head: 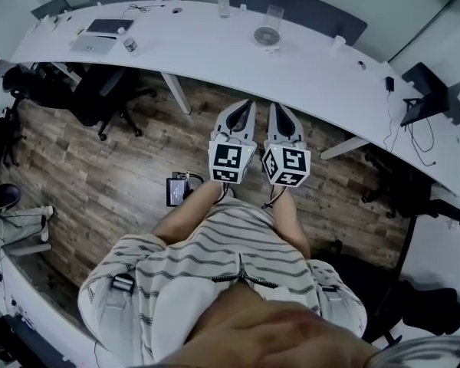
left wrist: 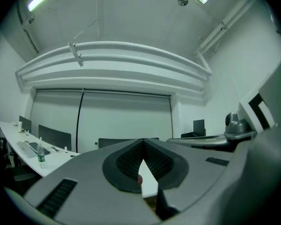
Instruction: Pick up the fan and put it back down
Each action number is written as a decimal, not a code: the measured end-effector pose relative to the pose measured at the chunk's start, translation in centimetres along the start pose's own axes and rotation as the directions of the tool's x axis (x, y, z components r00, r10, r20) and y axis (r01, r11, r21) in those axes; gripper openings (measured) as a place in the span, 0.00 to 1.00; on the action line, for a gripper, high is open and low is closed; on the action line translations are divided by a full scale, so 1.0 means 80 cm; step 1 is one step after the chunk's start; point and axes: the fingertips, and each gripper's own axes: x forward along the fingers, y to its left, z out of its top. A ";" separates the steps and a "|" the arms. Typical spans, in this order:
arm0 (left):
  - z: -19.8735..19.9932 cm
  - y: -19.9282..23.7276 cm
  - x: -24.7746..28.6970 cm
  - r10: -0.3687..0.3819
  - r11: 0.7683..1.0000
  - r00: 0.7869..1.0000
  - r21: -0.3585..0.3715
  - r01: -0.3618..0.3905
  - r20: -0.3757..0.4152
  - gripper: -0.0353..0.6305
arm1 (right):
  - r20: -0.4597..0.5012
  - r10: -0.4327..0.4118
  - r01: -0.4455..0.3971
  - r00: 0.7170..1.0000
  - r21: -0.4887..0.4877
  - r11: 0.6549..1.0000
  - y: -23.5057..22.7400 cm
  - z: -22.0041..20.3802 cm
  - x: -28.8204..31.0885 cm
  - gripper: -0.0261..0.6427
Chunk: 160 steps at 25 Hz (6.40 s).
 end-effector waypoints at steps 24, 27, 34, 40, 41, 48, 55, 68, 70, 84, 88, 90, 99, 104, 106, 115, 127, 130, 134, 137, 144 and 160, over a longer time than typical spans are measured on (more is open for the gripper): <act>-0.027 0.073 0.086 -0.046 0.998 0.999 -0.046 0.045 -0.022 0.06 | -0.038 -0.092 0.092 0.995 -0.011 0.996 -0.031 -0.021 0.095 0.06; -0.024 0.083 0.103 -0.047 0.998 0.999 -0.044 0.046 -0.024 0.06 | -0.040 -0.093 0.093 0.995 -0.008 0.996 -0.037 -0.019 0.112 0.06; -0.025 0.089 0.151 -0.048 0.998 0.999 -0.039 0.047 -0.025 0.06 | -0.031 -0.098 0.098 0.995 -0.005 0.995 -0.067 -0.012 0.146 0.06; -0.029 0.099 0.205 -0.048 0.998 0.999 -0.043 0.047 -0.024 0.06 | -0.036 -0.087 0.087 0.996 -0.013 0.996 -0.095 -0.013 0.191 0.06; -0.030 0.101 0.216 -0.047 0.998 0.999 -0.044 0.046 -0.024 0.06 | -0.037 -0.084 0.084 0.996 -0.016 0.996 -0.101 -0.012 0.200 0.06; -0.033 0.114 0.304 -0.027 0.998 0.999 -0.050 0.025 -0.029 0.06 | -0.041 -0.061 0.060 0.997 -0.029 0.998 -0.157 -0.002 0.270 0.06; -0.022 0.125 0.382 -0.002 0.999 1.000 -0.035 0.001 -0.025 0.06 | -0.036 -0.036 0.035 0.999 -0.019 0.999 -0.206 0.015 0.335 0.06; -0.021 0.143 0.472 0.033 0.999 0.999 -0.009 -0.033 -0.041 0.06 | -0.043 -0.009 0.008 0.999 -0.007 1.000 -0.261 0.020 0.415 0.06; -0.021 0.148 0.478 0.036 0.999 0.998 -0.009 -0.037 -0.042 0.06 | -0.046 -0.002 0.002 0.999 -0.004 1.000 -0.262 0.018 0.424 0.06; -0.023 0.189 0.516 -0.021 0.999 0.998 -0.033 0.020 -0.053 0.06 | -0.086 -0.044 0.043 0.995 -0.021 0.999 -0.263 0.013 0.477 0.06; -0.025 0.202 0.521 -0.026 0.999 0.998 -0.042 0.024 -0.055 0.06 | -0.112 -0.061 0.058 0.992 -0.030 0.998 -0.273 0.005 0.493 0.06; -0.030 0.207 0.525 -0.028 0.999 0.998 -0.047 0.025 -0.062 0.06 | -0.132 -0.066 0.063 0.989 -0.027 0.998 -0.279 -0.002 0.500 0.06; -0.039 0.218 0.540 -0.043 0.999 0.996 -0.023 0.041 -0.075 0.06 | -0.264 0.019 -0.035 0.964 -0.058 0.998 -0.287 -0.053 0.538 0.06; -0.043 0.219 0.544 -0.048 0.998 0.996 -0.035 0.045 -0.079 0.06 | -0.356 0.117 -0.168 0.927 -0.114 0.979 -0.280 -0.085 0.559 0.06; -0.043 0.219 0.546 -0.051 0.998 0.996 -0.031 0.048 -0.078 0.06 | -0.396 0.155 -0.229 0.905 -0.145 0.963 -0.282 -0.101 0.566 0.06; -0.045 0.229 0.550 -0.042 0.999 0.996 -0.028 0.040 -0.080 0.06 | -0.572 0.257 -0.456 0.779 -0.235 0.859 -0.287 -0.157 0.586 0.14; -0.049 0.237 0.551 -0.027 0.999 0.996 -0.026 0.024 -0.090 0.06 | -0.740 0.343 -0.706 0.579 -0.244 0.665 -0.303 -0.218 0.600 0.28; -0.050 0.238 0.551 -0.025 1.000 0.996 -0.016 0.023 -0.090 0.06 | -0.813 0.295 -0.804 0.502 -0.313 0.506 -0.306 -0.239 0.598 0.30; -0.051 0.242 0.550 -0.022 1.000 0.995 -0.009 0.021 -0.094 0.06 | -0.880 0.247 -0.861 0.406 -0.278 0.425 -0.312 -0.262 0.601 0.33; -0.051 0.245 0.548 -0.022 1.000 0.994 -0.003 0.021 -0.105 0.06 | -0.895 0.255 -0.884 0.365 -0.247 0.397 -0.310 -0.272 0.606 0.35; -0.051 0.249 0.548 -0.013 1.000 0.995 0.008 0.014 -0.103 0.06 | -0.911 0.298 -0.909 0.285 -0.160 0.384 -0.311 -0.291 0.620 0.38; -0.060 0.264 0.550 0.019 1.000 0.993 0.026 -0.016 -0.120 0.06 | -0.955 0.254 -0.931 0.154 -0.054 0.360 -0.308 -0.328 0.631 0.38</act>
